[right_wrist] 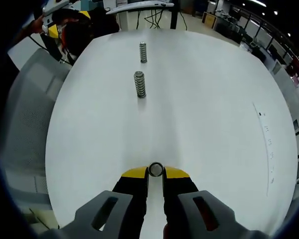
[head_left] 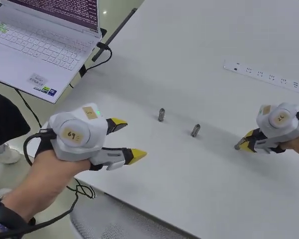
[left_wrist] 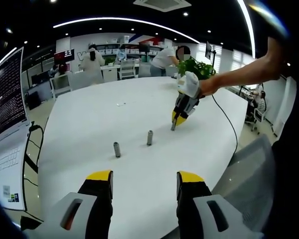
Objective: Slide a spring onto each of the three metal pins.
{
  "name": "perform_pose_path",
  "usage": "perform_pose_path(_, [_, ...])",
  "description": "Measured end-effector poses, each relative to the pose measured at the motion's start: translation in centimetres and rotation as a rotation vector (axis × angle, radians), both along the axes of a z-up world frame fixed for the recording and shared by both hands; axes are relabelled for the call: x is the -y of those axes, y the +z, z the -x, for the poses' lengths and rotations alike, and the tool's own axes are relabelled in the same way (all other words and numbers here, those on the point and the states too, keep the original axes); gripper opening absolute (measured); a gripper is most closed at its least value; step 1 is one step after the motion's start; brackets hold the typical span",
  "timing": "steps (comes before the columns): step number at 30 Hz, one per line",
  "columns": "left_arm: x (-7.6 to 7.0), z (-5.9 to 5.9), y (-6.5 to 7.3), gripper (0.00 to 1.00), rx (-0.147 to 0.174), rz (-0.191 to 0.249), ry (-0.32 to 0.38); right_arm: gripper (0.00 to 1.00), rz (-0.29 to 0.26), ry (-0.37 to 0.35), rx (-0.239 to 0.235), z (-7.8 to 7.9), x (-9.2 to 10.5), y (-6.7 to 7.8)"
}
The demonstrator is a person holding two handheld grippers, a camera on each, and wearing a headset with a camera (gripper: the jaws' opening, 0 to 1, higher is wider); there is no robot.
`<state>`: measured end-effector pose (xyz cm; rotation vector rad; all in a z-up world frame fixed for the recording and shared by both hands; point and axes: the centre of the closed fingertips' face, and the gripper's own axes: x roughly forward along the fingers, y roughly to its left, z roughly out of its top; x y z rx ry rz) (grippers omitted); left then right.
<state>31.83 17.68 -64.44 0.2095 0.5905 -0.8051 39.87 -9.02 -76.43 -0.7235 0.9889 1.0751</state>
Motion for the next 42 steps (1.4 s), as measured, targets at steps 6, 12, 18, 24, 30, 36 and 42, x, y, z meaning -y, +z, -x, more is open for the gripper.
perform_pose_path(6, [0.1,-0.1,0.2,0.46,0.002,0.002,0.0,0.09,0.003,-0.005,-0.001,0.0,0.2,-0.3])
perform_pose_path(12, [0.2,-0.2,0.3,0.46,0.004,0.003,-0.002,0.14,0.006,-0.021,0.004,0.0,0.6,0.2])
perform_pose_path(18, [0.2,-0.5,0.6,0.46,0.01,0.017,0.001,0.19,-0.007,-0.089,0.021,0.5,1.4,1.0])
perform_pose_path(24, [0.2,-0.7,0.7,0.47,0.013,0.031,-0.001,0.23,-0.032,-0.128,0.03,2.4,1.9,1.3])
perform_pose_path(30, [0.1,-0.5,0.8,0.46,0.017,0.041,-0.006,0.23,-0.098,-0.225,0.079,3.1,2.1,1.9])
perform_pose_path(36, [-0.2,-0.4,0.7,0.46,0.013,0.048,-0.002,0.25,-0.154,-0.3,0.114,3.8,1.8,3.0])
perform_pose_path(42, [-0.4,-0.5,0.6,0.46,0.016,0.059,0.007,0.28,-0.17,-0.319,0.173,4.8,1.0,4.4])
